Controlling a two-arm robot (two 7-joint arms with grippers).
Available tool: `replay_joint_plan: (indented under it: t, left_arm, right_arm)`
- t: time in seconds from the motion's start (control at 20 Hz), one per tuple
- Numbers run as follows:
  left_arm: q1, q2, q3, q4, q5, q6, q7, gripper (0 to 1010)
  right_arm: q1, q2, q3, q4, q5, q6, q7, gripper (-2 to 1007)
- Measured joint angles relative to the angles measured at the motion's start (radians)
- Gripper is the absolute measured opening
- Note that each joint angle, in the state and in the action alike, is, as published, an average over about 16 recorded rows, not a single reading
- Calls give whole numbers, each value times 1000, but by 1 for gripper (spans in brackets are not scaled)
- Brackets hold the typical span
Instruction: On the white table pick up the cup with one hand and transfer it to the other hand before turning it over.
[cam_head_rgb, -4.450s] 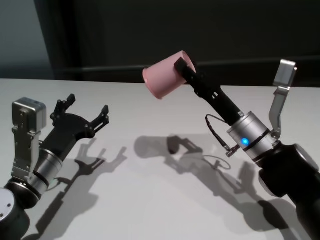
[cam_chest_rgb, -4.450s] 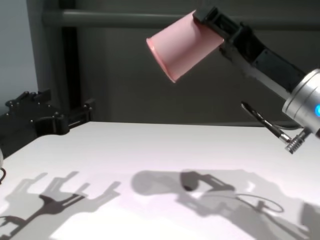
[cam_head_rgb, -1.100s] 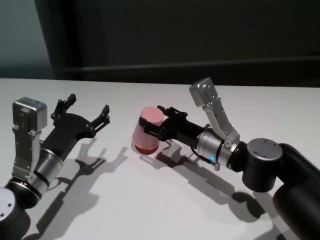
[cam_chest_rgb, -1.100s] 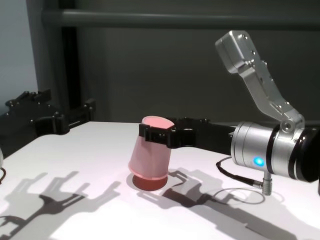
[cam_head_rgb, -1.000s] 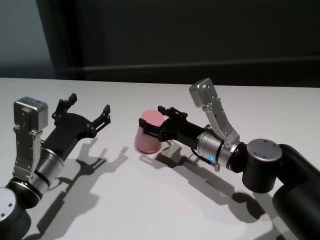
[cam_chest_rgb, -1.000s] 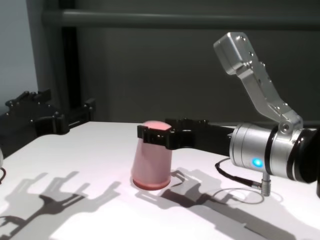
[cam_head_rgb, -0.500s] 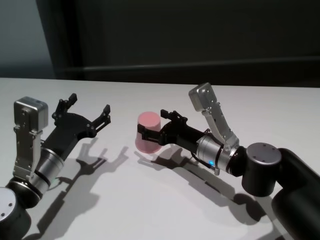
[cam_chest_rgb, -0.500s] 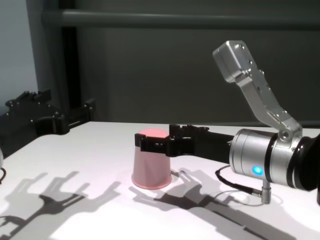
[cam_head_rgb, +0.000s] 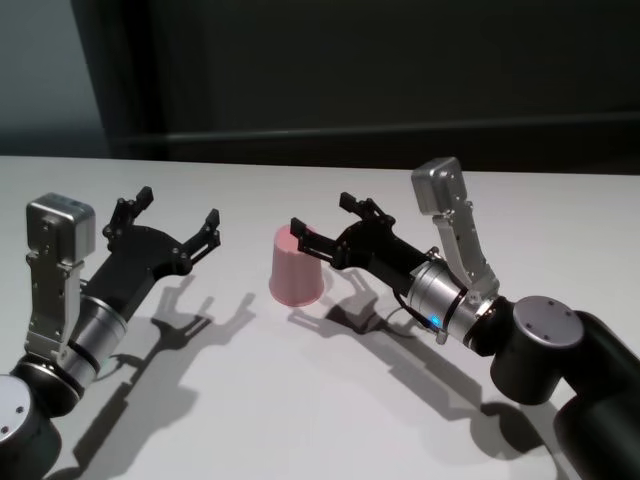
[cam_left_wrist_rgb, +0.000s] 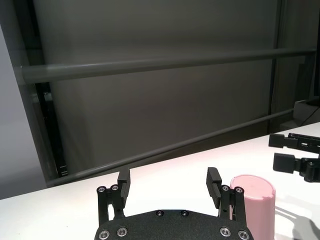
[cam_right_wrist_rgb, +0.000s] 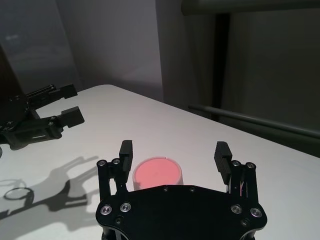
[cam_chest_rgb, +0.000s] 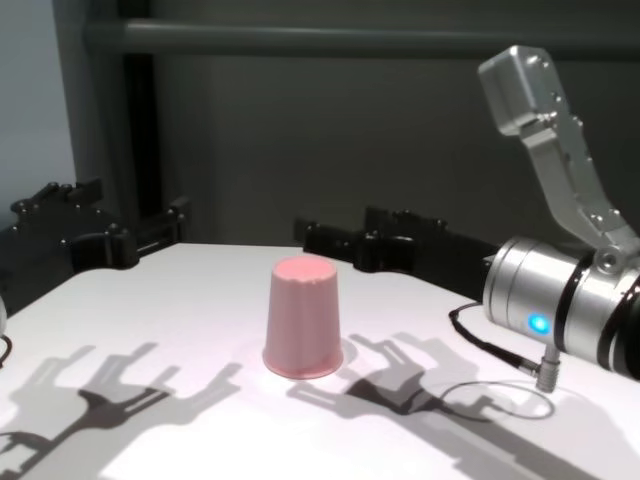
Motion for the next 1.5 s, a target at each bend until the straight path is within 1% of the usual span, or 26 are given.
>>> replay_joint_plan:
  t: [0.3, 0.45, 0.55, 0.8, 1.05, 1.25, 1.5]
  left_arm:
    - [0, 0, 0, 0, 0, 0, 0, 1001]
    - [0, 0, 0, 0, 0, 0, 0, 1001]
    - [0, 0, 0, 0, 0, 0, 0, 1001]
    - [0, 0, 0, 0, 0, 0, 0, 1001]
    - [0, 0, 0, 0, 0, 0, 0, 1001]
    - [0, 0, 0, 0, 0, 0, 0, 1001]
    - [0, 0, 0, 0, 0, 0, 0, 1001]
  right_arm:
    - [-68, 9, 61, -58, -11, -71, -56, 1002]
    - [-102, 17, 90, -87, -21, -96, -84, 1002]
    - [-124, 23, 108, -104, -27, -107, -99, 1002]
    - [-172, 36, 149, -141, -39, -124, -130, 1002]
    - [-207, 43, 178, -164, -51, -133, -147, 1002]
    - [-224, 40, 193, -170, -59, -131, -152, 1002]
    - [-237, 33, 203, -169, -67, -126, -155, 1002]
